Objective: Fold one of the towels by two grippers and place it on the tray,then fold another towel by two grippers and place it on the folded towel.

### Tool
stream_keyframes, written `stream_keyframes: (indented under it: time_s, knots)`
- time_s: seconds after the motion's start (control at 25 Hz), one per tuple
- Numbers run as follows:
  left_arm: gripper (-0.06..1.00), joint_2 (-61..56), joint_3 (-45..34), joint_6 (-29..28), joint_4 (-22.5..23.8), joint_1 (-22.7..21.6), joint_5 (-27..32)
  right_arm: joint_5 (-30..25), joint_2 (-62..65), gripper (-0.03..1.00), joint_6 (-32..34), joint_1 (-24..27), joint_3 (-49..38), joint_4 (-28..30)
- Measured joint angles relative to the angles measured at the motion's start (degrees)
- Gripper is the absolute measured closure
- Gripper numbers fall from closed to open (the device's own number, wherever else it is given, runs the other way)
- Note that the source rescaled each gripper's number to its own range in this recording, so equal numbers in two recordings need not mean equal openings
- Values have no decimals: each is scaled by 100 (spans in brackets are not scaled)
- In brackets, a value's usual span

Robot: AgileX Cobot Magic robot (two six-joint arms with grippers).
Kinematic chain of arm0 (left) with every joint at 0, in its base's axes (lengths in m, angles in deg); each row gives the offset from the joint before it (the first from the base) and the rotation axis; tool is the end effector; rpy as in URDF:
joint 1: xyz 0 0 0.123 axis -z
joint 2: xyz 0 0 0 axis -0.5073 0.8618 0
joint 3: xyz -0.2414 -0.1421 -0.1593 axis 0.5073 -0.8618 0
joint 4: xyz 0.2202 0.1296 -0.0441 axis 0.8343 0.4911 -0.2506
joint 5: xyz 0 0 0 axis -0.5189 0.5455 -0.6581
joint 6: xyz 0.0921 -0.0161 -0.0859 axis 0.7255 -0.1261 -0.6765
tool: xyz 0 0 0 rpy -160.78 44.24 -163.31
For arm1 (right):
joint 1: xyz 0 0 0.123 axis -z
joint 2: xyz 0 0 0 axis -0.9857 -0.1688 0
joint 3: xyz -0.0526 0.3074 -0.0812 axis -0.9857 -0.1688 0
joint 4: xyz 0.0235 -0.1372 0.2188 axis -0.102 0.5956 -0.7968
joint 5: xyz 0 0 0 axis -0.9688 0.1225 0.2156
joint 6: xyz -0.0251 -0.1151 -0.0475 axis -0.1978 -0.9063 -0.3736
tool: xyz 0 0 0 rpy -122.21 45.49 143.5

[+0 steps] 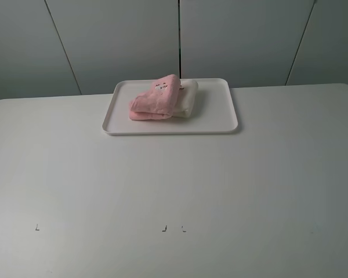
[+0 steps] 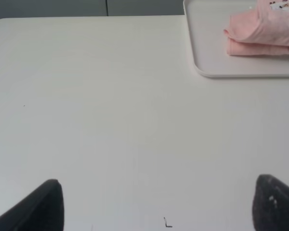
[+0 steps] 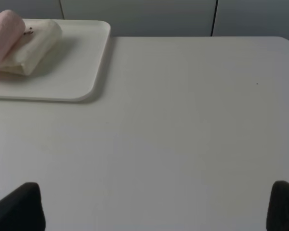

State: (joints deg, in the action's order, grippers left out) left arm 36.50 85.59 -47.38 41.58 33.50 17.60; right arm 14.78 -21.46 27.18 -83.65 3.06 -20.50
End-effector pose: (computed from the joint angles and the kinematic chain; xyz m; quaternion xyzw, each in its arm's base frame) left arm -0.0069 -0.0021 0.2670 0.0029 0.8551 -0.0368 0.5172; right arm -0.0066 -0.0011 0.2656 -0.0185 0.8569 0.0156 0.5150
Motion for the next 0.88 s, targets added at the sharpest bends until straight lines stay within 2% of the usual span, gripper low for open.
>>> stream_keyframes:
  time_s: [0.88]
  knots:
    - [-5,0,0,0,-14,0,0,0,0,-3,5,0,0,0]
